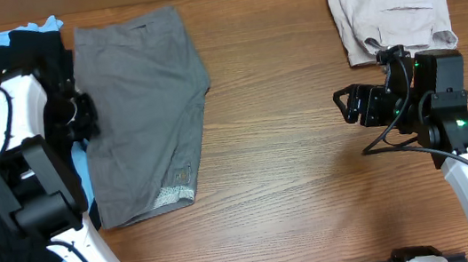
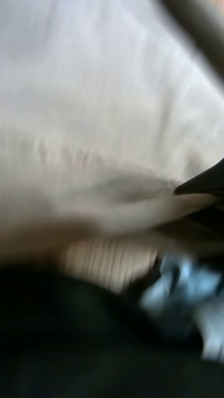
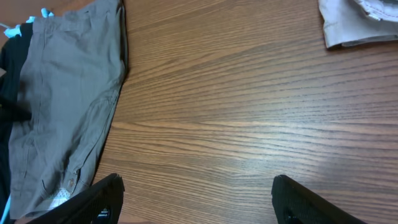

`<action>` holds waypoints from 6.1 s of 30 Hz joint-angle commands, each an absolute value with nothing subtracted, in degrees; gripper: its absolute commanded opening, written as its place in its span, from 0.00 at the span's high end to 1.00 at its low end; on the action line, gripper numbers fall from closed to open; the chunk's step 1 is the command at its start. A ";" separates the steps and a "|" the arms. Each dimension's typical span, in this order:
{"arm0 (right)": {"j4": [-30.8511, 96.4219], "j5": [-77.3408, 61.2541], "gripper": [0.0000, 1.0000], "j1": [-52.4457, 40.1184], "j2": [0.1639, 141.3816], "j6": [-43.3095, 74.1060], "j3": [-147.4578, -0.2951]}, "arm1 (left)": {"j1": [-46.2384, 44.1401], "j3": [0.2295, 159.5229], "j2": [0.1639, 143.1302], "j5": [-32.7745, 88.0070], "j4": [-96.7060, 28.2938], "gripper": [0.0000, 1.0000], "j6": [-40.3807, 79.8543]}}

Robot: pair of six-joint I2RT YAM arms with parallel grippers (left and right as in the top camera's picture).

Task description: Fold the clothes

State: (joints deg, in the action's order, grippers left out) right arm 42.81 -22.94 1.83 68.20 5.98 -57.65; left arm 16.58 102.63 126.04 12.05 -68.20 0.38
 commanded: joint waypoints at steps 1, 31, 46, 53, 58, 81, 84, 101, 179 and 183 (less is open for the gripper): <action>42.33 -22.57 0.21 1.56 68.18 5.98 -59.16 | 11.38 108.77 126.19 21.85 -72.31 0.96 2.81; 51.81 -22.57 0.19 8.86 63.40 9.54 -63.88 | -38.17 115.90 126.23 19.03 -35.81 0.00 10.24; 51.48 -21.04 0.17 5.72 73.38 3.77 -63.81 | -21.10 133.73 124.01 19.51 -68.47 0.00 4.64; 48.16 -21.06 0.17 1.85 79.70 4.49 -63.81 | -17.61 132.40 125.73 18.59 -73.65 0.04 -2.31; 48.21 -21.04 0.17 1.56 81.14 4.62 -63.81 | -17.85 127.55 127.94 16.95 -70.30 0.09 -3.44; 47.83 -21.02 0.16 1.56 81.14 4.47 -63.81 | -19.86 123.50 139.44 16.14 -57.49 0.76 0.91; 47.66 -21.02 0.17 1.56 81.14 4.47 -63.81 | -20.05 123.61 139.13 17.02 -55.07 0.96 2.39; 47.66 -21.04 0.17 1.56 81.14 4.49 -63.81 | -26.06 131.92 139.44 19.66 -20.43 0.80 10.72; 45.52 -17.26 0.24 1.54 89.67 10.76 -54.35 | -16.16 39.59 85.01 5.76 -40.64 0.25 29.87; 44.77 -18.33 0.26 1.54 89.67 10.74 -52.62 | -16.16 39.27 85.01 5.26 -37.04 0.31 29.82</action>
State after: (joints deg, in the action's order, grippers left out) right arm 45.58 -16.67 1.78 89.43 10.50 -53.87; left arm -15.75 39.88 85.38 6.52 -38.68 28.84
